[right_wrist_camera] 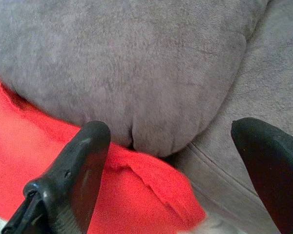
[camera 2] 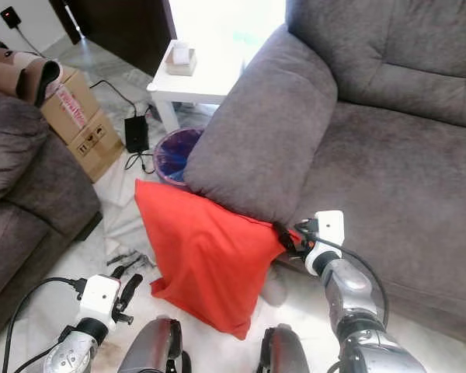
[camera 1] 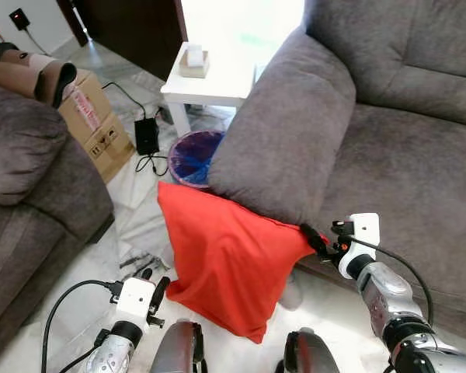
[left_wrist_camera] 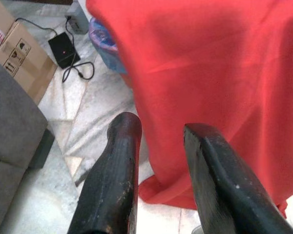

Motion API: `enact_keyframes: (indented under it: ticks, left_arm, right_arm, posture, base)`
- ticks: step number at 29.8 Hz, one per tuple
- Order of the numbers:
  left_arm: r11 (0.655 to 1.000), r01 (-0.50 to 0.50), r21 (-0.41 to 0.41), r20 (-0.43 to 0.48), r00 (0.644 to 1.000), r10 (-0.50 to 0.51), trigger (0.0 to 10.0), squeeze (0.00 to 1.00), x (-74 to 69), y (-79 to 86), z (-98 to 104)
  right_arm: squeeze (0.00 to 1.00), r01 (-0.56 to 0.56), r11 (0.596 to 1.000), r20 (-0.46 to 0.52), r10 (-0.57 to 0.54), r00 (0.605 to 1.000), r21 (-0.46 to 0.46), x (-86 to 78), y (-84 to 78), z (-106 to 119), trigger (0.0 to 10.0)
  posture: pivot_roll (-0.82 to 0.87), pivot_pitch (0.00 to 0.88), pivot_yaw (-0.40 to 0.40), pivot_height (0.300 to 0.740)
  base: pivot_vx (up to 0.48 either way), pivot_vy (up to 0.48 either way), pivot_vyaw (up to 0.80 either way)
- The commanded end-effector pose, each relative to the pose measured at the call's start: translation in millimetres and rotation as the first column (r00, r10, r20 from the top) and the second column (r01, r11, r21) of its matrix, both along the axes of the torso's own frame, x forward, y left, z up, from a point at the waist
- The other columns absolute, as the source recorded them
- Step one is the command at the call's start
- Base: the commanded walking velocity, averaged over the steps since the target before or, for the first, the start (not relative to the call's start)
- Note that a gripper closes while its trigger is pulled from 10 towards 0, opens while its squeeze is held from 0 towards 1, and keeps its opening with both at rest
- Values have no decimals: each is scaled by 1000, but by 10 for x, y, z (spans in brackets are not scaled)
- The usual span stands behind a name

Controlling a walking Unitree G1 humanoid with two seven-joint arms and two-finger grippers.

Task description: Move the pillow to the sofa from floor

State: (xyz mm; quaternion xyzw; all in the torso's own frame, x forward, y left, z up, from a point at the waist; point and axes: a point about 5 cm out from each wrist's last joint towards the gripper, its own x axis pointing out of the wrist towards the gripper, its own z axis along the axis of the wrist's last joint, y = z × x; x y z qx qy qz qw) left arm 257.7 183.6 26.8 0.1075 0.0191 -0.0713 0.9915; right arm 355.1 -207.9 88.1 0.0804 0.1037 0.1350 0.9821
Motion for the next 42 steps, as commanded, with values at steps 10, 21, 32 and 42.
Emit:
enact_keyframes:
  ticks: [10, 21, 32, 42]
  left_arm:
    - [1000, 17, 5, -49, 999, -16, 10000, 0, -128, 30, -60]
    - [999, 30, 13, -51, 998, -29, 10000, 0, -91, 20, -25]
    - [999, 32, 17, -55, 998, -31, 10000, 0, -79, 28, -6]
    - [999, 45, 16, -61, 997, -44, 10000, 0, -83, -10, -9]
  right_arm:
    - [0, -128, 991, -45, 129, 991, 36, -83, 201, -153, 10000]
    - [0, -286, 935, -77, 276, 958, -210, -146, 267, -222, 10000]
    - [0, -348, 907, -99, 334, 937, -238, -126, 175, -150, 10000]
    - [0, -449, 861, -209, 406, 890, -240, -284, 357, -411, 10000]
  posture:
    - [226, 330, 95, 632]
    - [221, 321, 103, 632]
    - [216, 318, 105, 632]
    - [219, 316, 105, 632]
  base:
    - [0, 0, 0]
    - [0, 0, 0]
    - [0, 0, 0]
    - [0, 0, 0]
